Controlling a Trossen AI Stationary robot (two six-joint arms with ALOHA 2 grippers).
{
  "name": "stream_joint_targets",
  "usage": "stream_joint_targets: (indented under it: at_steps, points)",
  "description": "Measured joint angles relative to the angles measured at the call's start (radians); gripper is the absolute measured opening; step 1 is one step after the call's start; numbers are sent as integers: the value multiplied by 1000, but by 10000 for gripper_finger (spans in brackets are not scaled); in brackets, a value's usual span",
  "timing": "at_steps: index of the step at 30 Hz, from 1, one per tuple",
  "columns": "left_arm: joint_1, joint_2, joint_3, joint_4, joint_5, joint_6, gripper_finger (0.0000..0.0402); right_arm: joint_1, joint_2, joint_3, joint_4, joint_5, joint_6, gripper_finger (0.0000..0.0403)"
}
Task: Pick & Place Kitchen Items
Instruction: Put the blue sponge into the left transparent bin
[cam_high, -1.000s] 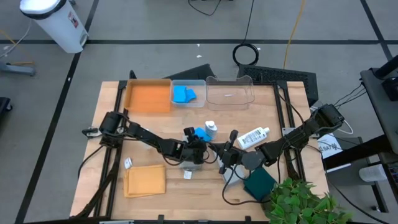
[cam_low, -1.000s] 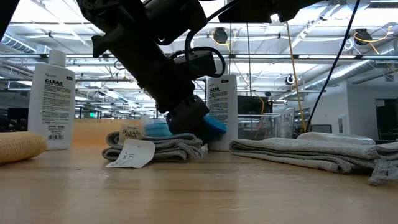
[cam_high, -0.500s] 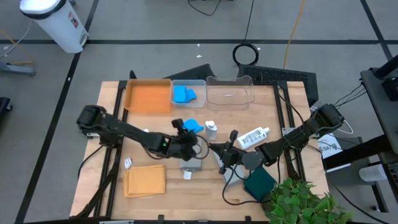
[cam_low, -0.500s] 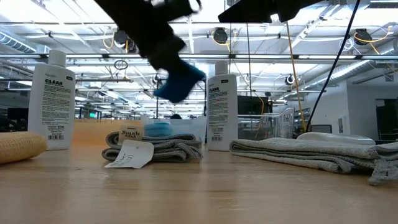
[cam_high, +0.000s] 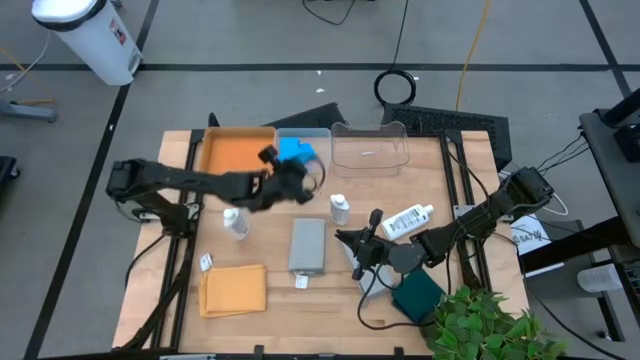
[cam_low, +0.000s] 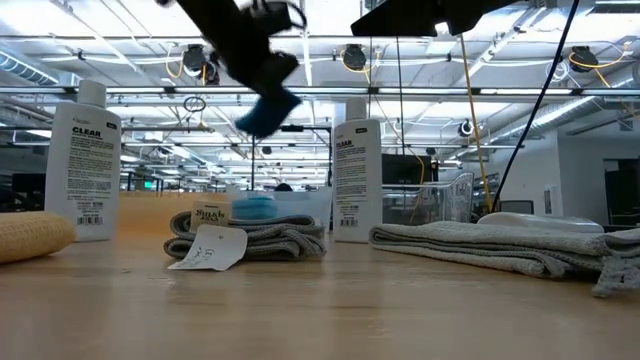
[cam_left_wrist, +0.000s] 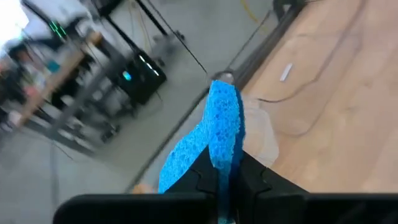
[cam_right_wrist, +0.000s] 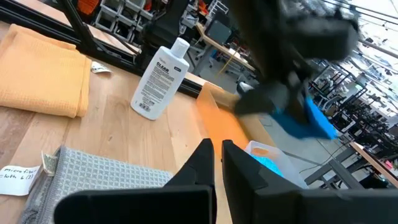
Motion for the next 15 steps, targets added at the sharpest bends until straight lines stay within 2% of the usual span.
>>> stream_joint_targets:
  at_steps: [5, 9, 12, 15]
  points:
    - [189, 78, -1, 97, 208, -12, 10, -2, 0, 0, 0, 0, -5, 4]
    - [286, 162, 0, 182, 374, -16, 20, -7, 0, 0, -4, 0, -6, 4]
    - [319, 217, -2, 220, 445, -16, 20, -11, 0, 0, -4, 0, -6, 4]
    - [329, 244, -1, 235, 465, -2, 29, -14, 0, 0, -8, 1, 0, 4]
